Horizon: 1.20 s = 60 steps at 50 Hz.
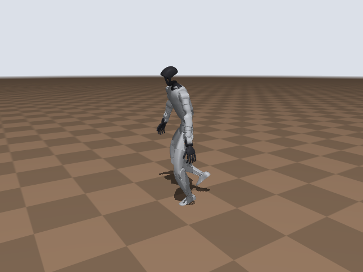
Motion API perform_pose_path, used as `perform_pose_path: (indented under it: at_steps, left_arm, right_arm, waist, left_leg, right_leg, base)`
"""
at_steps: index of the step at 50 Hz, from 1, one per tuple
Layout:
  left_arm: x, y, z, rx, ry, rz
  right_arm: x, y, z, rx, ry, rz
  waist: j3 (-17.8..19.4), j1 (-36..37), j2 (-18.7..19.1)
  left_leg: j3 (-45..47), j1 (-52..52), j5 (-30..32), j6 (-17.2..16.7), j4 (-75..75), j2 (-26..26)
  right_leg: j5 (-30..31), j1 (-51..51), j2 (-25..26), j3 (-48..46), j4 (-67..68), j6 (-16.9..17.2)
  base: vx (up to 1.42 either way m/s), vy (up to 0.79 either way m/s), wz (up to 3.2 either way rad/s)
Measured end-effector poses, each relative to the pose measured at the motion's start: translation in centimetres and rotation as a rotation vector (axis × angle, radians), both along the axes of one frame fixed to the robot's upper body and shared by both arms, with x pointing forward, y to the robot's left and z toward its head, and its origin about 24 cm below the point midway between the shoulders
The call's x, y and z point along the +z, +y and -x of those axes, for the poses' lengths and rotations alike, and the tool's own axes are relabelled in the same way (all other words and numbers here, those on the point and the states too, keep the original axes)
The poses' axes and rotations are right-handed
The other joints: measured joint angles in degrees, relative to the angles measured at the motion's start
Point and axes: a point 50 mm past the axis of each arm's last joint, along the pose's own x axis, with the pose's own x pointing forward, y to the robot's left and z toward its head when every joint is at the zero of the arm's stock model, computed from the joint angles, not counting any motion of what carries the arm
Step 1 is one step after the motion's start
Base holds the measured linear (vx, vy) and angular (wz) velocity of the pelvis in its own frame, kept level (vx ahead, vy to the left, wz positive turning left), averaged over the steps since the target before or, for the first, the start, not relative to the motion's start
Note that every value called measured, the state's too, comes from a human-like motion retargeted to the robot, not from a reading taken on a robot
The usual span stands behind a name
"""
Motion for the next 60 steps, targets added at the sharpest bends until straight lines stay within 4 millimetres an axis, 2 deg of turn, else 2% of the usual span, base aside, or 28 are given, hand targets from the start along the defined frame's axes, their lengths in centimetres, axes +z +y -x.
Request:
perform_pose_path:
  at_steps: [2,4,7,10,12,14,15,17,18,20,22,23,25,28,31,34,36,39,44,48,55,60]
  left_arm:
    - [0.0,-0.3,-0.4,-0.152,0.055,-0.040]
    - [0.4,-0.3,-0.8,-0.183,0.006,-0.116]
    - [1.1,-0.7,-1.3,-0.051,-0.202,-0.178]
    - [1.2,-1.6,-1.2,0.122,-0.435,-0.091]
    - [1.6,-1.8,-1.5,0.159,-0.535,-0.026]
    - [2.5,-1.7,-2.2,0.107,-0.578,-0.013]
    - [3.1,-1.7,-2.6,0.060,-0.583,-0.026]
    - [3.1,-1.6,-2.5,-0.045,-0.511,-0.087]
    - [2.4,-1.8,-1.9,-0.091,-0.449,-0.109]
    - [0.0,-2.5,0.6,-0.178,-0.267,-0.120]
    - [-2.6,-4.1,3.0,-0.259,-0.113,-0.051]
    - [-3.7,-5.0,3.9,-0.297,-0.061,0.003]
    - [-5.2,-6.4,5.5,-0.356,0.030,0.086]
    - [-6.3,-7.5,7.1,-0.364,0.084,0.149]
    - [-6.9,-8.4,8.2,-0.302,0.073,0.184]
    - [-7.4,-8.9,9.1,-0.281,0.090,0.217]
    - [-7.5,-8.9,9.6,-0.286,0.115,0.234]
    - [-7.7,-8.8,10.4,-0.278,0.139,0.241]
    - [-7.8,-8.6,11.6,-0.207,0.135,0.223]
    - [-8.2,-9.3,12.3,-0.226,0.155,0.221]
    - [-8.7,-10.9,12.7,-0.259,0.155,0.313]
    - [-9.0,-11.2,13.5,-0.199,0.145,0.338]
  right_arm:
    - [-0.4,-0.8,1.9,-0.040,0.041,0.022]
    - [-0.8,-1.3,4.0,-0.085,0.065,0.053]
    - [-1.3,-2.1,7.7,-0.136,0.126,0.067]
    - [-1.6,-3.1,12.3,-0.194,0.229,0.027]
    - [-1.7,-3.2,14.6,-0.246,0.277,0.002]
    - [-1.8,-2.9,15.5,-0.300,0.272,0.005]
    - [-1.9,-2.8,15.4,-0.323,0.254,0.020]
    - [-2.0,-2.6,14.1,-0.318,0.215,0.080]
    - [-1.9,-2.5,13.1,-0.296,0.199,0.117]
    - [-1.8,-2.4,11.1,-0.233,0.177,0.188]
    - [-1.7,-1.8,9.4,-0.184,0.142,0.204]
    - [-1.8,-1.3,8.8,-0.176,0.120,0.185]
    - [-2.0,-0.5,8.5,-0.188,0.085,0.113]
    - [-2.2,-0.4,9.4,-0.235,0.082,0.014]
    - [-2.3,-0.9,10.2,-0.250,0.122,0.019]
    - [-2.2,-1.3,10.3,-0.243,0.150,0.086]
    - [-2.1,-1.4,10.2,-0.244,0.145,0.119]
    - [-1.8,-1.5,9.4,-0.245,0.110,0.129]
    - [-1.3,-1.5,7.8,-0.202,0.054,0.129]
    - [-0.8,-2.0,7.0,-0.179,0.023,0.155]
    - [0.0,-2.8,6.7,-0.220,-0.033,0.155]
    - [-0.2,-2.6,6.3,-0.210,-0.032,0.135]
  waist:
    - [-2.3,-6.7,1.1]
    - [-4.4,-10.8,2.8]
    - [-7.7,-13.3,6.4]
    - [-11.5,-14.3,9.5]
    - [-13.7,-14.2,9.3]
    - [-14.7,-13.2,10.1]
    - [-14.6,-12.9,10.5]
    - [-12.5,-13.3,10.9]
    - [-11.0,-14.2,10.3]
    - [-9.3,-18.2,8.4]
    - [-10.2,-19.9,7.4]
    - [-11.1,-20.1,6.8]
    - [-13.0,-21.2,6.6]
    - [-15.1,-21.1,8.0]
    - [-15.6,-20.1,10.0]
    - [-15.5,-19.3,11.6]
    - [-15.4,-18.5,12.4]
    - [-15.1,-18.1,13.6]
    - [-14.0,-16.8,15.4]
    - [-13.2,-16.7,17.3]
    - [-12.4,-16.8,19.6]
    - [-12.0,-16.0,19.7]
  left_leg:
    - [-4.4,-1.5,2.8,-2.2,-2.0,1.4]
    - [-7.1,0.1,7.5,-4.8,-8.5,2.8]
    - [-8.3,4.8,16.9,-7.6,-21.9,5.1]
    - [-9.4,8.5,25.2,-9.6,-31.5,7.8]
    - [-10.4,9.3,27.8,-10.7,-34.8,8.9]
    - [-11.5,8.7,29.0,-11.7,-35.9,13.8]
    - [-12.0,7.9,29.1,-11.7,-35.6,16.4]
    - [-13.3,8.6,25.8,-11.0,-33.0,19.2]
    - [-14.6,9.0,23.4,-9.5,-31.7,17.8]
    - [-19.8,7.3,18.2,-6.2,-26.1,12.4]
    - [-20.8,8.3,18.0,-5.1,-25.8,7.1]
    - [-18.7,10.2,19.6,-5.1,-27.9,4.2]
    - [-11.4,12.3,20.6,-3.8,-29.3,1.1]
    - [-3.4,14.6,17.7,-0.8,-31.3,-1.2]
    - [-2.5,15.3,15.3,0.9,-31.8,-1.8]
    - [-4.8,15.4,16.5,1.6,-32.0,-1.3]
    - [-6.9,15.4,18.3,1.3,-32.1,-1.0]
    - [-9.5,14.6,21.3,0.2,-31.6,-1.2]
    - [-15.4,13.5,24.1,-1.8,-30.9,-1.5]
    - [-20.6,12.9,24.9,-4.3,-30.9,-1.9]
    - [-28.5,12.1,23.2,-7.3,-31.7,-3.8]
    - [-29.3,13.0,16.8,-6.8,-31.5,-4.9]
  right_leg:
    - [-0.8,-5.3,-0.5,8.1,-1.7,2.3]
    - [-0.7,-7.0,0.6,13.8,-11.3,4.2]
    - [0.4,-3.5,1.8,15.9,-37.3,4.5]
    - [3.3,6.4,4.9,16.0,-73.8,7.0]
    - [7.6,8.0,5.2,17.6,-86.6,12.2]
    - [14.6,6.5,9.3,18.4,-90.0,14.0]
    - [17.9,5.6,11.5,18.3,-90.1,14.0]
    - [16.6,6.4,13.8,17.6,-87.8,14.0]
    - [15.1,7.0,13.1,17.5,-86.6,14.0]
    - [13.5,8.5,10.8,16.8,-84.2,12.9]
    - [14.3,8.6,11.5,17.5,-84.7,12.2]
    - [14.9,8.7,11.5,18.1,-85.6,13.0]
    - [15.3,9.6,11.6,17.7,-87.1,14.0]
    - [14.3,10.3,12.0,16.8,-88.4,13.9]
    - [12.6,10.9,13.1,15.9,-88.4,12.7]
    - [11.3,10.4,13.6,15.4,-85.6,13.0]
    - [9.6,8.6,13.5,15.8,-80.7,14.0]
    - [11.3,11.6,13.8,15.8,-86.4,11.7]
    - [10.5,10.6,13.1,16.7,-84.8,11.4]
    - [10.0,10.5,12.7,16.8,-85.1,10.4]
    - [11.0,11.0,11.1,16.0,-87.2,9.1]
    - [12.1,10.5,9.5,16.3,-87.6,10.3]
  base:
    - [0.30,-0.64,1.44]
    - [0.29,-0.72,0.81]
    - [0.28,-0.78,0.32]
    - [0.30,-0.89,0.41]
    - [0.23,-1.03,0.27]
    - [0.07,-1.15,-0.03]
    - [0.04,-1.04,-0.08]
    - [0.10,-0.77,-0.01]
    - [0.10,-0.52,0.28]
    - [0.08,-0.42,0.47]
    - [0.12,-0.44,-0.11]
    - [0.15,-0.40,-0.19]
    - [0.15,-0.36,0.22]
    - [0.10,-0.29,0.34]
    - [0.05,-0.23,0.12]
    - [0.05,-0.18,0.08]
    - [0.05,-0.14,0.00]
    - [0.00,-0.06,0.06]
    - [-0.01,0.00,-0.04]
    - [-0.05,0.09,-0.08]
    - [-0.05,0.17,0.04]
    - [-0.05,0.25,-0.09]
